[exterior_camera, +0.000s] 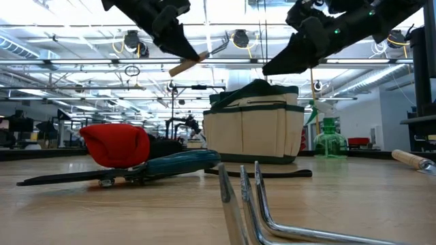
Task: Pick & Place Garden tools in Gardening bag
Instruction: Put the top brown hand rake into the gardening bag
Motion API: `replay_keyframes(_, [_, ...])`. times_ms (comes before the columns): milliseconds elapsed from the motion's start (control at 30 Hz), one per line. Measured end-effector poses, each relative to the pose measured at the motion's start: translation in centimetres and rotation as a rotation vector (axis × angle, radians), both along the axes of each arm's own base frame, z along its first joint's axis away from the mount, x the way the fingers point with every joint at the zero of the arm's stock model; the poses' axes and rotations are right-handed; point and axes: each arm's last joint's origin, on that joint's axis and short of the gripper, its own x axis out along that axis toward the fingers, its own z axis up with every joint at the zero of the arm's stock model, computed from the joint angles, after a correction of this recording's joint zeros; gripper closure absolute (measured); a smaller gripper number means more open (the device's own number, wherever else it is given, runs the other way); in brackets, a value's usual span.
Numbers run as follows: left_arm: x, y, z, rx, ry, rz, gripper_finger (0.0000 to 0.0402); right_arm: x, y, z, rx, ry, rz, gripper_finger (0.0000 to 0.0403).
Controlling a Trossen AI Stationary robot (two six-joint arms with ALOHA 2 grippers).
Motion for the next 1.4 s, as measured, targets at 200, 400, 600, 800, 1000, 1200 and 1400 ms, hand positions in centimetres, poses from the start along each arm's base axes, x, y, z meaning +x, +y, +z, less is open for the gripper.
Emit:
replay_keyframes(200, [0.7, 0.0, 1.0, 0.038, -0.112, -0.081, 0.0337, -0.9, 0.2, 0.8, 0.003, -0.011, 0.003, 0.0259])
replay_keyframes(400, [2.0, -0.1, 1.5, 0.119, -0.236, -0.229, 0.0337, -1.5, 0.2, 1.3, 0.005, -0.015, 0.002, 0.0259])
replay_keyframes(600, [3.8, 0.2, 0.6, 0.223, -0.278, -0.341, 0.0337, -1.5, 0.2, 1.2, 0.005, -0.005, 0.002, 0.0259])
replay_keyframes(800, [5.8, 0.6, -1.7, 0.298, -0.264, -0.422, 0.0337, -1.5, 0.2, 1.2, 0.005, -0.005, -0.001, 0.0259])
replay_keyframes(1000, [8.9, 2.1, -2.2, 0.266, -0.176, -0.412, 0.0337, -1.5, 0.2, 1.2, 0.006, 0.0, -0.002, 0.0259])
replay_keyframes(1200, [11.2, 4.0, -3.6, 0.212, 0.0, -0.417, 0.0337, -1.9, 0.2, 0.4, 0.042, 0.08, -0.016, 0.0259])
replay_keyframes(1400, [11.0, 5.2, -4.5, 0.226, 0.103, -0.438, 0.0337, -2.5, 0.2, -0.8, 0.111, 0.205, -0.052, 0.0259])
